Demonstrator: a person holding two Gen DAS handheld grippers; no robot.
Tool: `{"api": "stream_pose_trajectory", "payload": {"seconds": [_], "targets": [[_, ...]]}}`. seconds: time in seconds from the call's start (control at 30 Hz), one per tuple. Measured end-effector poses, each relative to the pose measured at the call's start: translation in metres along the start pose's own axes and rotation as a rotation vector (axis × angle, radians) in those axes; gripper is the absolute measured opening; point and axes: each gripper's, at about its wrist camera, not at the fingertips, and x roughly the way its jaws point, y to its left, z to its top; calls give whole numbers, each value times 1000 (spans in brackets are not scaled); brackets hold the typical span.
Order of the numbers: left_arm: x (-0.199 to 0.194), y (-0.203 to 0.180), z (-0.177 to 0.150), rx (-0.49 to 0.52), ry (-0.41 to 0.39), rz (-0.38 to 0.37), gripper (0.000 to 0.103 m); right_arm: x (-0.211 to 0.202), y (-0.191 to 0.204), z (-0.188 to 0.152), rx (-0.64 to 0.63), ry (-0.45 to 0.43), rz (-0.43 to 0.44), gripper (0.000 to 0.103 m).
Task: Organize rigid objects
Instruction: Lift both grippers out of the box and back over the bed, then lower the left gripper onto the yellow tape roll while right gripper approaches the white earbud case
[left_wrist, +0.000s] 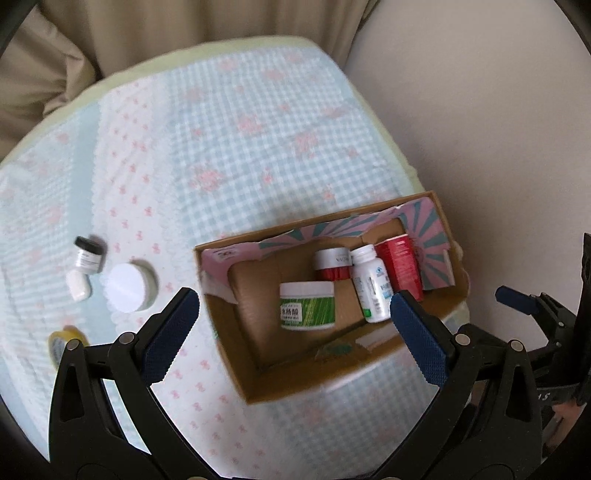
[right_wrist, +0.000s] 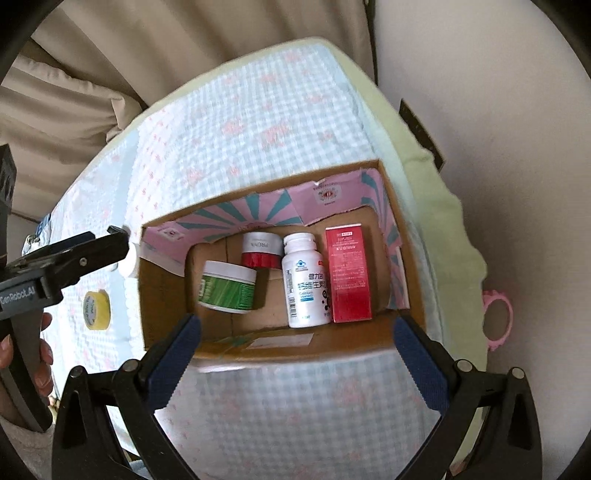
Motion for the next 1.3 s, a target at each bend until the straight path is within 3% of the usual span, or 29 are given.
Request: {"api": "stream_pose_trajectory", "payload": {"seconds": [0.33,0.53,0.7,1.0,1.3], "targets": [[-113,42,-63,4,-112,11,103,-94,69,-33,-60,-130,-62,103],[-169,106,-112,-60,-168,62,103,-125,132,-48,-127,-181,-72,103],[-198,167,-146,-131,-205,115,103,-127,193,-57,-197,-204,-54,103],[-214,270,-199,-198,-193,160,103,-85,295,-64,-240,-182,23,103],[-150,341,-231,-142,-69,156,103,-26,355,-63,-233,-171,58,103]]}}
